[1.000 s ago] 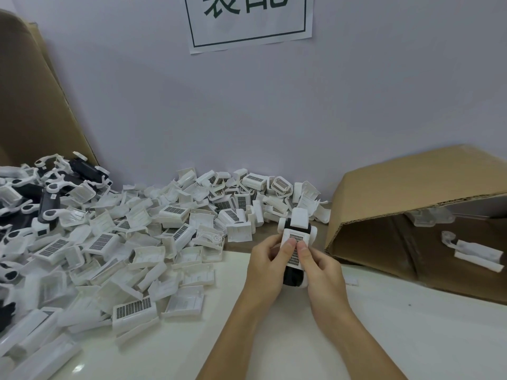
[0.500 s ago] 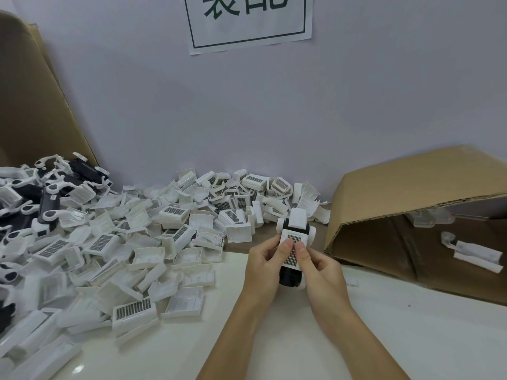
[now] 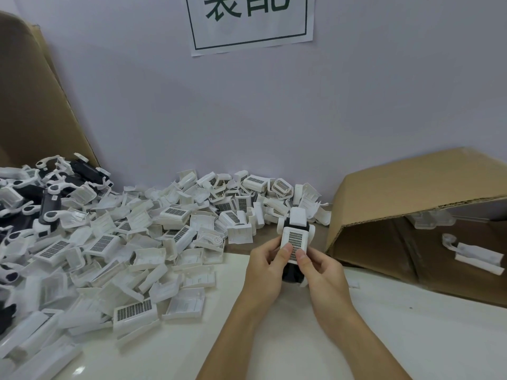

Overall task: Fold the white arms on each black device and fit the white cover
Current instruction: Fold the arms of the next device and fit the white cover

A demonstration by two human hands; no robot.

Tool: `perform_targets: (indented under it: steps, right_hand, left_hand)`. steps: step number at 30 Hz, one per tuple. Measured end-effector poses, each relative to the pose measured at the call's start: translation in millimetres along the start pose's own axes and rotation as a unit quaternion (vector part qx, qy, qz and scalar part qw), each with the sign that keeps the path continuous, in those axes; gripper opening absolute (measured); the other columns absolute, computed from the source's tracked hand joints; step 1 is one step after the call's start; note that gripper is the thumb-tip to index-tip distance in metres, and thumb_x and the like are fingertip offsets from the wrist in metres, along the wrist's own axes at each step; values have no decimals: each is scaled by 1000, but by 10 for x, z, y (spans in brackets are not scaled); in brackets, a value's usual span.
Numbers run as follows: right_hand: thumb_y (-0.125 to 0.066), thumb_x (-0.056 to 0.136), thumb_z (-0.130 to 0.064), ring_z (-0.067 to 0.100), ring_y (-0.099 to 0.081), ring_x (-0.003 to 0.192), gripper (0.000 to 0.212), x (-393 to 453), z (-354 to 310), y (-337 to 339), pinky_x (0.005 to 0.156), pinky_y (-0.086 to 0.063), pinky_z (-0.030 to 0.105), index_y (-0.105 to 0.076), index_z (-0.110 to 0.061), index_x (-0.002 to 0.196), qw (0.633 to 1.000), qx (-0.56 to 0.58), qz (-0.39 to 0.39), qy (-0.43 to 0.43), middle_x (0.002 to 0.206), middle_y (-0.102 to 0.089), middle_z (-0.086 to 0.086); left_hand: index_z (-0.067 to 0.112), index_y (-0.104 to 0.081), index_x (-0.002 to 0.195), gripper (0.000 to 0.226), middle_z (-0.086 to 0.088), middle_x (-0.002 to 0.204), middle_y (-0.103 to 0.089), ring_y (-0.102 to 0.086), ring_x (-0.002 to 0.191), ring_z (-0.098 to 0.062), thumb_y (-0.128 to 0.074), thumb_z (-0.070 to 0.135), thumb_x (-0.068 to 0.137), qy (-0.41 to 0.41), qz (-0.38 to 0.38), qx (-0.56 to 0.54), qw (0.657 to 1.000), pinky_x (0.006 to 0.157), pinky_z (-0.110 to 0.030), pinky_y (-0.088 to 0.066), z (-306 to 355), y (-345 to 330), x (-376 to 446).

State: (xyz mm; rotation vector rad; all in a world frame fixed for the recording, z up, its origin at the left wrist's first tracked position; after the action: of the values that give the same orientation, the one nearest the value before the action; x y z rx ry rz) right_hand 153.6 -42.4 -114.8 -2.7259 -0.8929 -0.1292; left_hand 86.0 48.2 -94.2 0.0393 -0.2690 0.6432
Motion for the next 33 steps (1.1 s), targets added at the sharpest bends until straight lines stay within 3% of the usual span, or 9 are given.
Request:
perform_targets:
  steps: [4, 11, 15, 19, 22, 24, 28, 30, 33]
  right_hand:
    - [-59, 98, -18, 5, -71, 100, 21, -2, -11, 0, 81, -55, 17, -71, -23, 114, 1000, -19, 3, 11, 102, -77, -9]
    - [-58, 98, -18, 9, -69, 107, 23, -22, -39, -15, 93, -53, 27, -69, -22, 118, 1000, 5, -19, 6, 108, -76, -5]
    - [-63, 97, -25, 2, -66, 108, 24, -49, -59, -60, 90, -54, 22, -66, -35, 118, 994, -70, 25, 75, 110, -73, -17]
    - [-77, 84, -34, -9, -50, 118, 56, -116, -39, -150, 94, -40, 6, -49, -40, 133, 966, -225, 19, 128, 124, -54, -26]
    - [-77, 84, -28, -5, -52, 115, 58, -98, -60, -112, 93, -46, 16, -49, -37, 134, 961, -237, 51, 132, 123, -55, -21]
    - [-76, 85, -26, 2, -59, 108, 48, -90, -82, -74, 87, -51, 24, -58, -30, 130, 964, -215, 77, 134, 115, -64, -15]
    - [-71, 88, -22, 1, -65, 82, 12, -79, -105, -27, 66, -49, 11, -70, -28, 98, 977, -150, 102, 116, 85, -71, -15]
    - [-68, 91, -24, 4, -63, 69, 10, -47, -95, 23, 58, -47, 13, -70, -26, 82, 986, -103, 110, 76, 74, -70, -13]
    - [-59, 97, -31, 16, -60, 60, 27, 0, -71, 86, 51, -41, 25, -72, -21, 76, 994, -49, 92, -22, 68, -69, -1]
  left_hand:
    - [8, -72, 113, 25, -8, 100, -77, -72, 91, -15, -49, 6, 103, -9, 0, -2, 1000, 77, -21, -53, 13, 8, -2]
    - [15, -74, 112, 23, -4, 100, -78, -73, 96, -18, -54, 9, 101, -5, 14, -21, 1000, 79, -24, -55, -30, 22, 3]
    - [18, -76, 108, 17, -9, 101, -77, -74, 95, -25, -65, 18, 95, 15, 69, -115, 991, 75, -28, -58, -70, -16, 8]
    - [16, -72, 118, 53, -11, 115, -74, -70, 108, -28, -49, 55, 92, 109, 100, -258, 955, 95, -44, -54, -101, -46, 17]
    - [15, -61, 131, 64, -7, 127, -69, -65, 119, -24, -39, 58, 90, 133, 36, -336, 932, 94, -38, -52, -78, -67, 22]
    - [11, -65, 125, 56, -9, 120, -72, -69, 112, -23, -45, 51, 91, 124, 47, -294, 947, 87, -33, -55, -49, -26, 35]
    - [3, -70, 76, 32, -8, 63, -69, -64, 52, -20, -55, 16, 100, 38, 229, -87, 969, 50, -29, -49, -27, 211, 33]
    - [9, -66, 71, 27, -3, 57, -58, -53, 54, -19, -58, 9, 97, -3, 308, -21, 951, 54, -34, -42, -24, 359, 29]
    - [17, -68, 90, 13, -2, 83, -66, -59, 78, -20, -59, 11, 97, -22, 315, -44, 948, 67, -32, -47, 5, 452, 43]
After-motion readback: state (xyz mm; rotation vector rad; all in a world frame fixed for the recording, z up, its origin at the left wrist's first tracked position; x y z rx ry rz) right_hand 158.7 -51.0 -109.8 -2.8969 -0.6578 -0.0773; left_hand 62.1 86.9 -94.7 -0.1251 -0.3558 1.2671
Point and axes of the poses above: each hand's wrist, its own x-axis towards the middle knuckle, its own y-axis out of the back of the hand, z = x × y, the point moved 3 cm from there along x, towards the middle knuckle
